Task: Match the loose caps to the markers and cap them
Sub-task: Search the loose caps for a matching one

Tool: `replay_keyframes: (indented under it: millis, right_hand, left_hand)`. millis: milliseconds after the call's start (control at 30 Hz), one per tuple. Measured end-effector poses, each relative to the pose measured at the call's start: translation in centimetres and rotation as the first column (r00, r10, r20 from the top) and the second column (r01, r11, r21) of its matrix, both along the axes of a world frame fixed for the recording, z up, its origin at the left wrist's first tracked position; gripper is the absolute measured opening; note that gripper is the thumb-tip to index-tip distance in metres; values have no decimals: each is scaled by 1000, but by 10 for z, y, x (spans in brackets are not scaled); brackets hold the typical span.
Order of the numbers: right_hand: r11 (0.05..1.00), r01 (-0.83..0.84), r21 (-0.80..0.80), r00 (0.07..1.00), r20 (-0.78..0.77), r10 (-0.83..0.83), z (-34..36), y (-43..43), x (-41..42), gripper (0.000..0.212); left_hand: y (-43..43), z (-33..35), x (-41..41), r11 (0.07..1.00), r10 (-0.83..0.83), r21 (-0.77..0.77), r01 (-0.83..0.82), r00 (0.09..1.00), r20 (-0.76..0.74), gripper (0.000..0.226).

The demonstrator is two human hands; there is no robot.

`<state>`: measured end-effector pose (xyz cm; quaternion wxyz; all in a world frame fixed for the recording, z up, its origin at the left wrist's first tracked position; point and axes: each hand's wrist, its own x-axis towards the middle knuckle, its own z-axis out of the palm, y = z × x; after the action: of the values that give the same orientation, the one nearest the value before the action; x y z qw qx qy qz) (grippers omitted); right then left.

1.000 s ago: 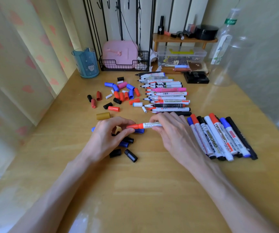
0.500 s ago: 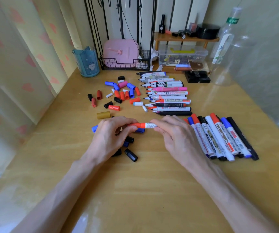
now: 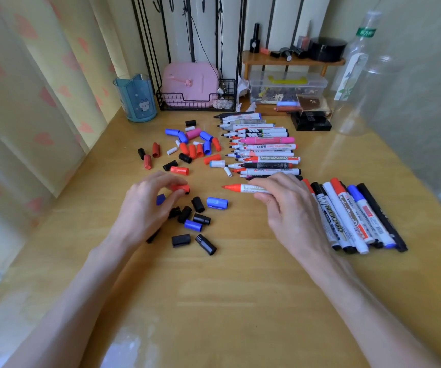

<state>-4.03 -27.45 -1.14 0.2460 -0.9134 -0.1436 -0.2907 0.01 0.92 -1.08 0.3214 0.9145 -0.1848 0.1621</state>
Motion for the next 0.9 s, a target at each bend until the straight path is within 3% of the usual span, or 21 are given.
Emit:
replay_keyframes:
  millis: [267,467,633,767,900]
  right_hand:
    - [1000,7,9,998,-58,-7,0,2,0,28]
    - [1000,10,3,997,-75,-10,-2,4,1,28]
    - [1000,21,6,997,-80,-21,-2,5,4,27]
    - [999,36,10,996,-80,-35,-4,2,6,28]
    - [999,36,21,996,-84,-34,-6,-1,7,28]
  left_hand:
    - [16,-3,3,992,-12,123,25,994,-105,22]
    - [15,-4,10,996,54,72,-51,998,-36,17]
    - [-1,-3,39,978,151,138,-154,988,26,30]
    - [-17,-4,68,947,199,266,-182,979,-38,37]
    - [-23,-10,86,943,231,268,-195,967,-107,32]
